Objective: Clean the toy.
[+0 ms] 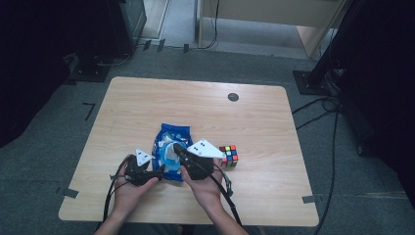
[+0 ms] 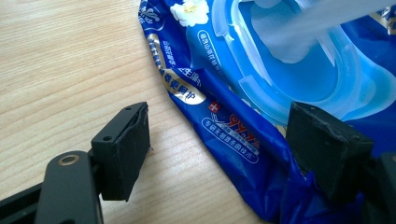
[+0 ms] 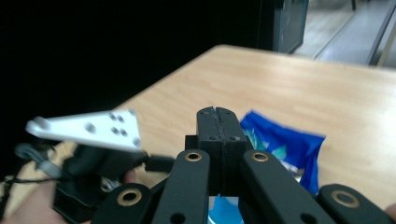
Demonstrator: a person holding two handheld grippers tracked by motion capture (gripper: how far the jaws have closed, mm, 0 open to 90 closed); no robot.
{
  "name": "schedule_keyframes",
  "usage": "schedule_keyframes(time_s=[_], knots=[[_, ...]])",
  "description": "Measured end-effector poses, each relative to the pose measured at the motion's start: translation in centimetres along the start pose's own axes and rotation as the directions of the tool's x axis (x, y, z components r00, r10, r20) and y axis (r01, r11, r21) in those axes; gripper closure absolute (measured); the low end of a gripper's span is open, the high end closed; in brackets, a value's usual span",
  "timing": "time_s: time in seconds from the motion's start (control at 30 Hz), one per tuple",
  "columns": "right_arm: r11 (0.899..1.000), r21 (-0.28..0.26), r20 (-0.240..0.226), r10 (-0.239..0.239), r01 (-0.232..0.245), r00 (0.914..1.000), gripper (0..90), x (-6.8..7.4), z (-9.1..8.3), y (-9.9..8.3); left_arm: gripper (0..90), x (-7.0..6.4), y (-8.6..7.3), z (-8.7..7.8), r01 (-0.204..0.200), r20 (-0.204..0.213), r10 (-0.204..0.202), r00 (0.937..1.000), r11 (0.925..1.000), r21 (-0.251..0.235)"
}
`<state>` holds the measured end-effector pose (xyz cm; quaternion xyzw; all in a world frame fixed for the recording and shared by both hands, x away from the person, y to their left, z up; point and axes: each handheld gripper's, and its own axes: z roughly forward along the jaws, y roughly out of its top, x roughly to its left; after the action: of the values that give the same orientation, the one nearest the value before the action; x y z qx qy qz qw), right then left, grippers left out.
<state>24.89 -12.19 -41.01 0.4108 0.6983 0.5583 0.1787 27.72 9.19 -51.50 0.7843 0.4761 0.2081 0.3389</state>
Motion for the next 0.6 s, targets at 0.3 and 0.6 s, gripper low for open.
schedule_keyframes(time_s=[0.3,0.6], knots=[[1.0,-0.02,-0.019,-0.016,0.016,0.9997,90.0,-0.1,-1.7,1.5,24.4,-2.0,0.5,-4.4,-0.08,0.226,0.165,0.9601,0.9356,-0.344],[0.999,-0.016,-0.114,-0.047,0.045,0.9923,90.0,0.5,-2.5,1.2,52.3,-3.1,2.4,-3.4,-0.085,0.192,0.165,0.9674,0.9261,-0.368]])
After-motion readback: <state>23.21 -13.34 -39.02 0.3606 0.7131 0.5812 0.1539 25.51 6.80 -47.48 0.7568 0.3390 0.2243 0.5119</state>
